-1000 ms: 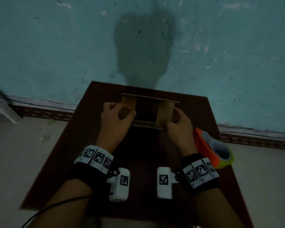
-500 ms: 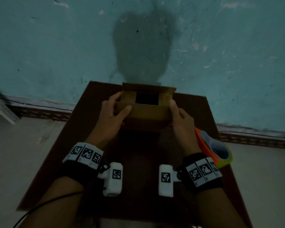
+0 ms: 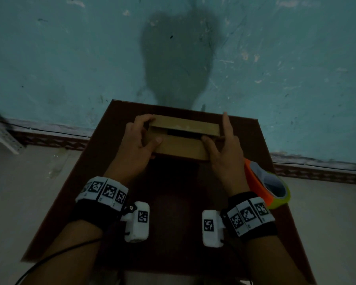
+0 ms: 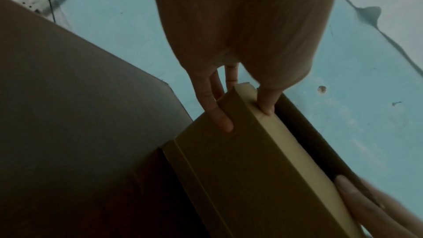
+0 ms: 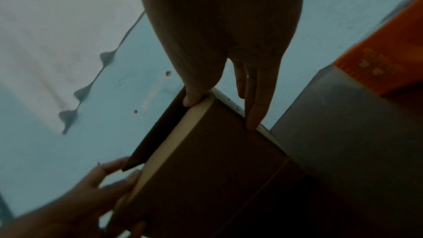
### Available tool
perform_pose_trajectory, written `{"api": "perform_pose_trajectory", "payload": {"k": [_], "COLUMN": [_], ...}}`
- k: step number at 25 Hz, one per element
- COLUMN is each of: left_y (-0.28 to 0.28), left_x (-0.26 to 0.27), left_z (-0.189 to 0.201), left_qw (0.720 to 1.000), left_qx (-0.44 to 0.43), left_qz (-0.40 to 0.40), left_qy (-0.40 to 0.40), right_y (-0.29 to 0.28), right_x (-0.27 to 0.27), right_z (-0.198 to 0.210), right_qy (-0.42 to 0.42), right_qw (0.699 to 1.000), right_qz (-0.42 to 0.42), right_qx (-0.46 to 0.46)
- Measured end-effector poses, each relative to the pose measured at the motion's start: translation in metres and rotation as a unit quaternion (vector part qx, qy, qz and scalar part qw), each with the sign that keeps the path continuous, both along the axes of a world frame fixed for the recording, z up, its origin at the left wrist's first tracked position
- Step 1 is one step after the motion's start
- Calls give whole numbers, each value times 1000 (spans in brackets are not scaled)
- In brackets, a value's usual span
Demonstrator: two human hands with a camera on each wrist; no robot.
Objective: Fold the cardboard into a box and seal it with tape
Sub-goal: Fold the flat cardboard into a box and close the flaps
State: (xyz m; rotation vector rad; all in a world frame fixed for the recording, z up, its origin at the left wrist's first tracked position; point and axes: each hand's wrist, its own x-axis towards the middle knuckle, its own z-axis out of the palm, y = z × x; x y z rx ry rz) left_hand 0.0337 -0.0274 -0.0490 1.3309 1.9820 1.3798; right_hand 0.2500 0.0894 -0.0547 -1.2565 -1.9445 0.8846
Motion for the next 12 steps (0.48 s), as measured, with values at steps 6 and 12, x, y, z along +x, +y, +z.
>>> {"api": "perform_pose_trajectory", "payload": {"k": [6, 12], "left_y": [-2, 0], "left_x": [0, 2], "left_z": [4, 2], "left_qw": [1000, 999], "left_qx": [-7, -3], "left_qz": [26, 39], "left_qy": [12, -1], "right_y": [-5, -4], "right_x": [3, 0], "right_z": [5, 8], "right_qy": [-58, -114], "right_qw": [997, 990], "right_qz": [45, 19], "right_qx": [25, 80]}}
